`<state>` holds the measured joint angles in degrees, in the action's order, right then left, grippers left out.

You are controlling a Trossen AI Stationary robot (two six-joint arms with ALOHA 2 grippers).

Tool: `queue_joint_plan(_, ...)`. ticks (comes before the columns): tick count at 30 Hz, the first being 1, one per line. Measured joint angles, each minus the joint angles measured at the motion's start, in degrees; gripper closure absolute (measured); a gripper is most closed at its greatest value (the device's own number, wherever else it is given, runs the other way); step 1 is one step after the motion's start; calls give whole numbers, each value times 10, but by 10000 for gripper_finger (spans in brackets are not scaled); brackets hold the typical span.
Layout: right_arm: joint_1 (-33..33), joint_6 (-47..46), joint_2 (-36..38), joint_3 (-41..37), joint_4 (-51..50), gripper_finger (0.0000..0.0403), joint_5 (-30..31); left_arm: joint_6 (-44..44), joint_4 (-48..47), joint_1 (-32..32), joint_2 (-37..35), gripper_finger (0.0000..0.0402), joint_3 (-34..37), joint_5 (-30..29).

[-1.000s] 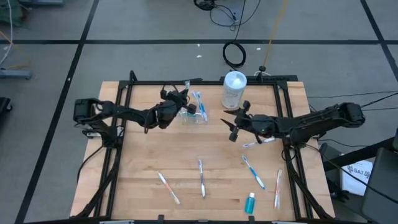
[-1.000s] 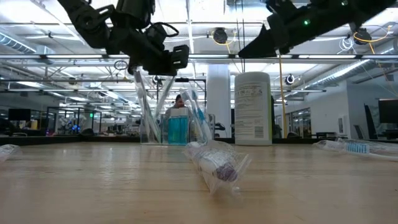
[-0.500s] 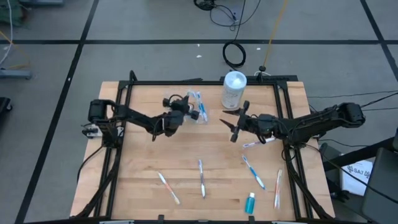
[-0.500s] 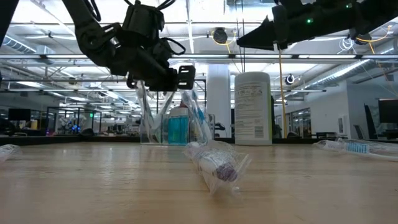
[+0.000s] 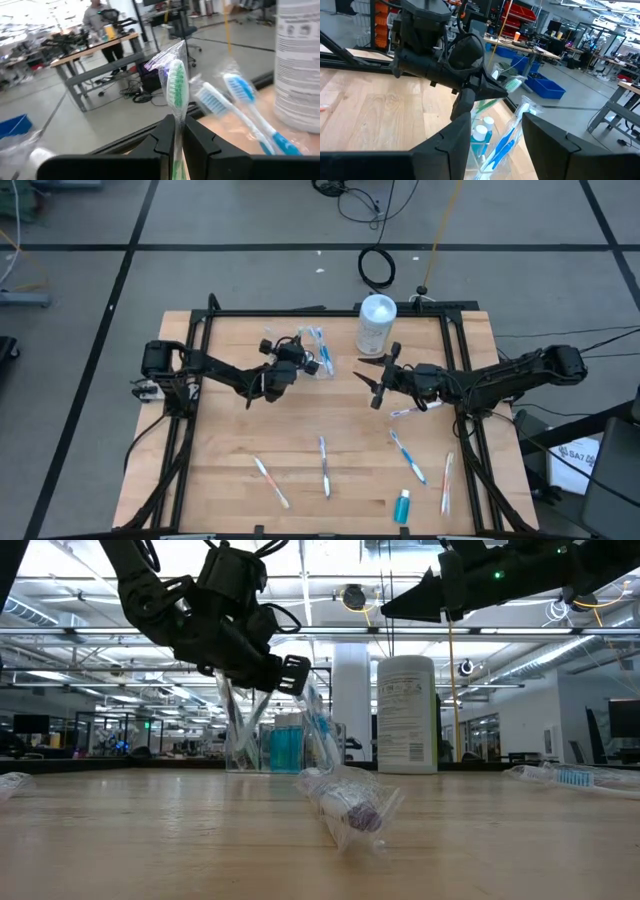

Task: Pick & Place toothbrushing station
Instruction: Put the green toothbrush in the left compartment of the transparent organizer

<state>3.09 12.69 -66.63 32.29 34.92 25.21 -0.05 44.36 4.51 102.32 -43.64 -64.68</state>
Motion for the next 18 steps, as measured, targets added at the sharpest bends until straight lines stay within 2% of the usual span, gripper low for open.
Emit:
queue_joint_plan(11,0,0,0,0,0,232,0,15,4,2,0,367,-5,36)
queue_joint_plan(18,0,0,0,0,0,232,0,38,1,0,0,313,-14,23)
